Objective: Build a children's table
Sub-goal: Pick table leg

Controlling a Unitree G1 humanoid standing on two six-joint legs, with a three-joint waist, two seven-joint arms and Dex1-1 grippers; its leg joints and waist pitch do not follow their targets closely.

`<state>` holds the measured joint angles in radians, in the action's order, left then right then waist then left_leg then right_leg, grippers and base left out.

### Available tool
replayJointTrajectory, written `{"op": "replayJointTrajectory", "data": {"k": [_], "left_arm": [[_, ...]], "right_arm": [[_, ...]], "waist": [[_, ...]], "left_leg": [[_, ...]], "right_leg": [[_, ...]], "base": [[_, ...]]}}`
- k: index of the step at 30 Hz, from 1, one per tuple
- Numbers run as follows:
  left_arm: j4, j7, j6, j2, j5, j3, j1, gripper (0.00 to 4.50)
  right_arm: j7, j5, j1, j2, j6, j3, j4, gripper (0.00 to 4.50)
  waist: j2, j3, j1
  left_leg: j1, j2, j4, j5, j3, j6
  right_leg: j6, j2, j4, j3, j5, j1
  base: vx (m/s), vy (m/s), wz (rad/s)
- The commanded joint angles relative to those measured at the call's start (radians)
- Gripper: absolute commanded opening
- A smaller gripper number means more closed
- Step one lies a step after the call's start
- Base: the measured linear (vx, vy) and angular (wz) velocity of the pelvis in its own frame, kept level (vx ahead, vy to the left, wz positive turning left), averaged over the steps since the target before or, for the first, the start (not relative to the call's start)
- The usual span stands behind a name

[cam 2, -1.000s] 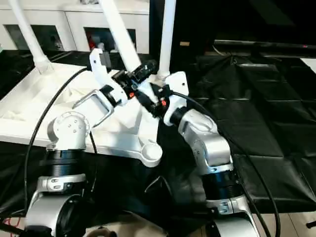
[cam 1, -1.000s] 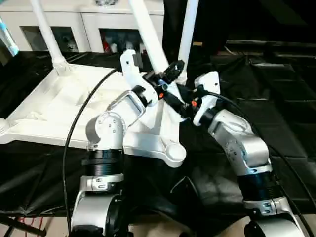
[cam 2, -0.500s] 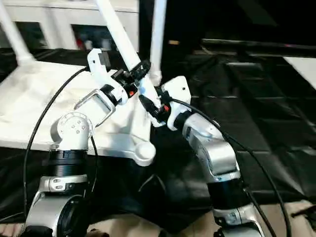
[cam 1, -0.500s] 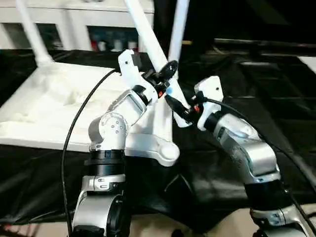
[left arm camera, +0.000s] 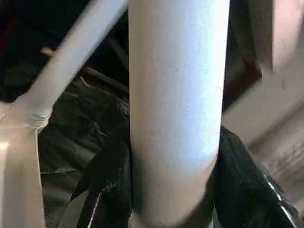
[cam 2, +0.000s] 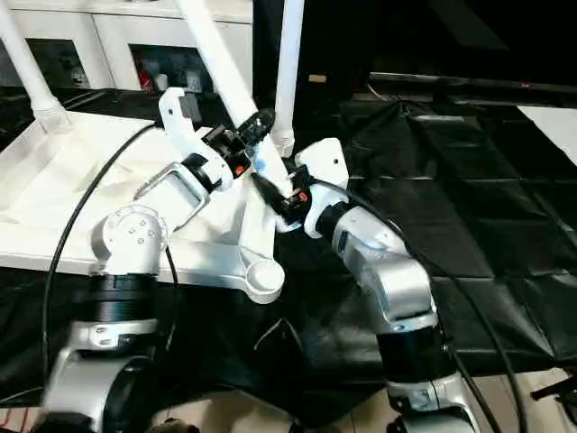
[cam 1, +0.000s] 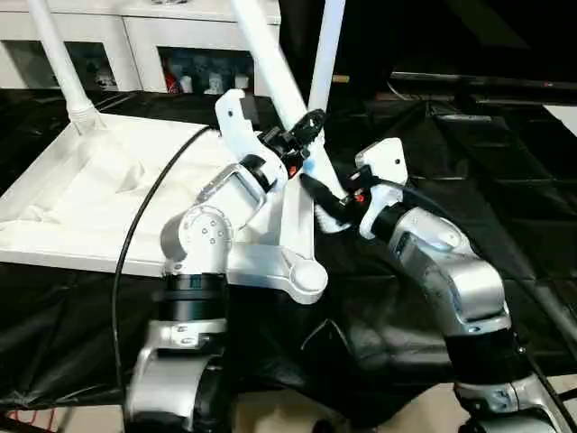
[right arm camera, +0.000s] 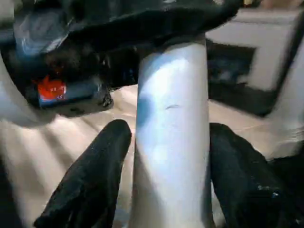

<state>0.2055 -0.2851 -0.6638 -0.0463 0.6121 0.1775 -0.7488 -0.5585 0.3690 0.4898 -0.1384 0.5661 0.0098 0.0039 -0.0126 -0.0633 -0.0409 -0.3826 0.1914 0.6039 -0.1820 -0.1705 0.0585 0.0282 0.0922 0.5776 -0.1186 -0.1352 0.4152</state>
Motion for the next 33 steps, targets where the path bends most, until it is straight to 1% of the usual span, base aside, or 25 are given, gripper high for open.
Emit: {"op": "replayJointTrajectory", "data": {"k": [1, 2, 3, 4, 5, 6, 7, 8, 10, 11, 12, 15, 16, 19, 20, 23, 25, 26, 27, 28, 29, 30, 31, 32, 33], "left_arm": [[-0.031, -0.072, -0.023, 0.029, -0.011, -0.043, -0.006, 1.91], [-0.031, -0.074, -0.024, 0.031, -0.011, -0.044, -0.006, 1.91], [-0.033, -0.123, -0.038, 0.066, -0.010, -0.061, -0.008, 1.91], [-0.033, -0.155, -0.048, 0.089, -0.010, -0.073, -0.010, 1.91], [-0.033, -0.156, -0.048, 0.089, -0.010, -0.073, -0.010, 1.91], [-0.032, -0.221, -0.063, 0.123, -0.002, -0.091, -0.014, 1.91], [-0.028, -0.275, -0.094, 0.143, 0.027, -0.091, -0.023, 1.91], [-0.028, -0.279, -0.096, 0.145, 0.030, -0.091, -0.024, 1.91], [-0.023, -0.319, -0.120, 0.159, 0.054, -0.091, -0.031, 1.91], [-0.021, -0.404, -0.150, 0.195, 0.079, -0.115, -0.039, 1.91], [-0.021, -0.415, -0.153, 0.200, 0.081, -0.119, -0.040, 1.91], [-0.017, -0.452, -0.169, 0.216, 0.092, -0.132, -0.044, 1.91], [-0.016, -0.466, -0.183, 0.219, 0.104, -0.133, -0.047, 1.91], [-0.018, -0.484, -0.195, 0.215, 0.124, -0.130, -0.049, 1.91], [-0.013, -0.493, -0.191, 0.211, 0.125, -0.126, -0.054, 1.90], [-0.007, -0.507, -0.188, 0.210, 0.126, -0.121, -0.059, 1.90], [-0.010, -0.509, -0.188, 0.202, 0.137, -0.111, -0.058, 1.90], [-0.012, -0.510, -0.189, 0.199, 0.142, -0.107, -0.058, 1.90], [-0.012, -0.511, -0.188, 0.199, 0.143, -0.107, -0.058, 1.90], [-0.009, -0.516, -0.184, 0.198, 0.144, -0.105, -0.059, 1.90], [-0.007, -0.519, -0.182, 0.198, 0.144, -0.104, -0.059, 1.90], [-0.006, -0.517, -0.177, 0.197, 0.145, -0.099, -0.059, 1.90], [-0.005, -0.517, -0.176, 0.196, 0.145, -0.097, -0.060, 1.90], [-0.003, -0.516, -0.175, 0.195, 0.146, -0.095, -0.061, 1.90], [-0.003, -0.516, -0.175, 0.195, 0.146, -0.094, -0.061, 1.90]], "right_arm": [[-0.063, 0.102, 0.013, -0.022, 0.078, -0.048, -0.015, 3.11], [-0.067, 0.106, 0.012, -0.024, 0.082, -0.049, -0.016, 3.21], [-0.128, 0.182, 0.007, -0.054, 0.151, -0.075, -0.031, 3.31], [-0.171, 0.230, 0.002, -0.076, 0.194, -0.089, -0.042, 3.43], [-0.172, 0.231, 0.002, -0.076, 0.195, -0.089, -0.042, 3.45], [-0.224, 0.275, 0.002, -0.104, 0.241, -0.102, -0.035, 3.45], [-0.260, 0.288, 0.011, -0.126, 0.266, -0.109, -0.004, 3.45], [-0.262, 0.287, 0.011, -0.128, 0.267, -0.108, -0.001, 3.45], [-0.287, 0.283, 0.019, -0.145, 0.273, -0.105, 0.027, 3.45], [-0.330, 0.258, 0.042, -0.181, 0.272, -0.085, 0.080, 3.45], [-0.336, 0.255, 0.046, -0.186, 0.272, -0.082, 0.087, 3.45], [-0.366, 0.257, 0.067, -0.214, 0.285, -0.069, 0.110, 3.45], [-0.381, 0.265, 0.079, -0.225, 0.293, -0.066, 0.120, 3.45], [-0.416, 0.269, 0.108, -0.256, 0.309, -0.047, 0.141, 3.45], [-0.434, 0.269, 0.128, -0.270, 0.320, -0.035, 0.154, 3.45], [-0.452, 0.265, 0.145, -0.281, 0.325, -0.022, 0.165, 3.45], [-0.467, 0.262, 0.154, -0.284, 0.325, -0.016, 0.174, 3.45], [-0.475, 0.261, 0.159, -0.284, 0.326, -0.013, 0.180, 3.27], [-0.479, 0.260, 0.161, -0.284, 0.325, -0.011, 0.183, 3.17], [-0.499, 0.257, 0.173, -0.286, 0.324, -0.003, 0.201, 3.17], [-0.508, 0.257, 0.177, -0.287, 0.323, 0.002, 0.208, 3.07], [-0.520, 0.260, 0.181, -0.287, 0.324, 0.009, 0.213, 3.07], [-0.527, 0.262, 0.183, -0.289, 0.324, 0.012, 0.217, 2.86], [-0.533, 0.263, 0.185, -0.290, 0.326, 0.013, 0.219, 2.77], [-0.534, 0.264, 0.185, -0.290, 0.326, 0.014, 0.219, 2.73]], "waist": [[0.037, 0.085, -0.014], [0.026, 0.083, -0.012], [0.052, 0.085, -0.019], [0.030, 0.085, -0.022], [0.031, 0.085, -0.026], [0.077, 0.087, -0.037], [0.063, 0.084, -0.033], [0.059, 0.087, -0.035], [0.062, 0.087, -0.039], [0.084, 0.087, -0.042], [0.079, 0.089, -0.038], [0.080, 0.088, -0.038], [0.072, 0.091, -0.038], [0.075, 0.093, -0.043], [0.068, 0.094, -0.046], [0.068, 0.094, -0.049], [0.052, 0.095, -0.050], [0.058, 0.096, -0.053], [0.058, 0.095, -0.053], [0.040, 0.095, -0.053], [0.050, 0.094, -0.054], [0.040, 0.094, -0.052], [0.045, 0.094, -0.054], [0.039, 0.094, -0.054], [0.040, 0.094, -0.054]], "left_leg": [[0.015, 0.030, -0.065, -0.163, 0.014, -0.057], [0.014, 0.033, -0.065, -0.161, 0.010, -0.063], [0.017, 0.029, -0.063, -0.164, 0.014, -0.059], [0.014, 0.027, -0.062, -0.166, 0.009, -0.066], [0.013, 0.024, -0.060, -0.159, 0.008, -0.071], [0.011, 0.025, -0.058, -0.148, 0.013, -0.062], [0.014, 0.026, -0.059, -0.159, 0.008, -0.066], [0.012, 0.023, -0.058, -0.158, 0.010, -0.063], [0.007, 0.020, -0.056, -0.148, 0.009, -0.063], [0.009, 0.020, -0.054, -0.149, 0.011, -0.058], [0.009, 0.019, -0.055, -0.162, 0.011, -0.054], [0.011, 0.019, -0.054, -0.166, 0.010, -0.057], [0.012, 0.020, -0.054, -0.158, 0.008, -0.061], [0.013, 0.022, -0.051, -0.142, 0.008, -0.065], [0.013, 0.022, -0.051, -0.130, 0.007, -0.070], [0.009, 0.023, -0.050, -0.110, 0.006, -0.075], [0.007, 0.023, -0.050, -0.096, 0.004, -0.080], [0.008, 0.023, -0.049, -0.090, 0.005, -0.080], [0.007, 0.023, -0.049, -0.088, 0.004, -0.081], [0.007, 0.024, -0.050, -0.086, 0.003, -0.085], [0.008, 0.025, -0.049, -0.091, 0.004, -0.081], [0.007, 0.026, -0.051, -0.093, 0.003, -0.081], [0.009, 0.027, -0.051, -0.096, 0.004, -0.075], [0.011, 0.029, -0.052, -0.097, 0.004, -0.073], [0.011, 0.029, -0.052, -0.097, 0.005, -0.072]], "right_leg": [[0.179, 0.052, -0.051, 0.049, -0.179, -0.078], [0.175, 0.050, -0.061, 0.050, -0.183, -0.075], [0.180, 0.050, -0.054, 0.048, -0.178, -0.076], [0.180, 0.047, -0.057, 0.048, -0.188, -0.080], [0.179, 0.050, -0.058, 0.048, -0.203, -0.082], [0.176, 0.056, -0.053, 0.046, -0.229, -0.079], [0.163, 0.051, -0.071, 0.045, -0.252, -0.075], [0.159, 0.048, -0.063, 0.043, -0.253, -0.081], [0.151, 0.051, -0.063, 0.041, -0.285, -0.081], [0.142, 0.053, -0.066, 0.040, -0.318, -0.076], [0.132, 0.050, -0.070, 0.036, -0.340, -0.077], [0.129, 0.047, -0.070, 0.037, -0.338, -0.074], [0.124, 0.046, -0.072, 0.037, -0.340, -0.073], [0.127, 0.046, -0.067, 0.037, -0.340, -0.072], [0.125, 0.047, -0.065, 0.037, -0.339, -0.071], [0.121, 0.048, -0.064, 0.039, -0.334, -0.071], [0.120, 0.049, -0.064, 0.039, -0.329, -0.072], [0.120, 0.050, -0.062, 0.040, -0.330, -0.071], [0.119, 0.049, -0.063, 0.040, -0.331, -0.070], [0.118, 0.050, -0.062, 0.040, -0.333, -0.071], [0.116, 0.051, -0.062, 0.039, -0.345, -0.068], [0.114, 0.051, -0.064, 0.039, -0.346, -0.069], [0.115, 0.052, -0.063, 0.040, -0.347, -0.068], [0.115, 0.051, -0.063, 0.041, -0.339, -0.067], [0.119, 0.052, -0.061, 0.041, -0.333, -0.068]], "base": [[0.000, 0.000, 0.00], [0.000, 0.000, 0.00], [0.000, 0.000, 0.00], [0.000, 0.000, 0.00], [0.000, 0.000, 0.00], [0.000, 0.000, 0.00], [0.000, 0.000, 0.00], [0.000, 0.000, 0.00], [0.000, 0.000, 0.00], [0.000, 0.000, 0.00], [0.000, 0.000, 0.00], [0.000, 0.000, 0.00], [0.000, 0.000, 0.00], [0.000, 0.000, 0.00], [0.000, 0.000, 0.00], [0.000, 0.000, 0.00], [0.000, 0.000, 0.00], [0.000, 0.000, 0.00], [0.000, 0.000, 0.00], [0.000, 0.000, 0.00], [0.000, 0.000, 0.00], [0.000, 0.000, 0.00], [0.000, 0.000, 0.00], [0.000, 0.000, 0.00], [0.000, 0.000, 0.00]]}}
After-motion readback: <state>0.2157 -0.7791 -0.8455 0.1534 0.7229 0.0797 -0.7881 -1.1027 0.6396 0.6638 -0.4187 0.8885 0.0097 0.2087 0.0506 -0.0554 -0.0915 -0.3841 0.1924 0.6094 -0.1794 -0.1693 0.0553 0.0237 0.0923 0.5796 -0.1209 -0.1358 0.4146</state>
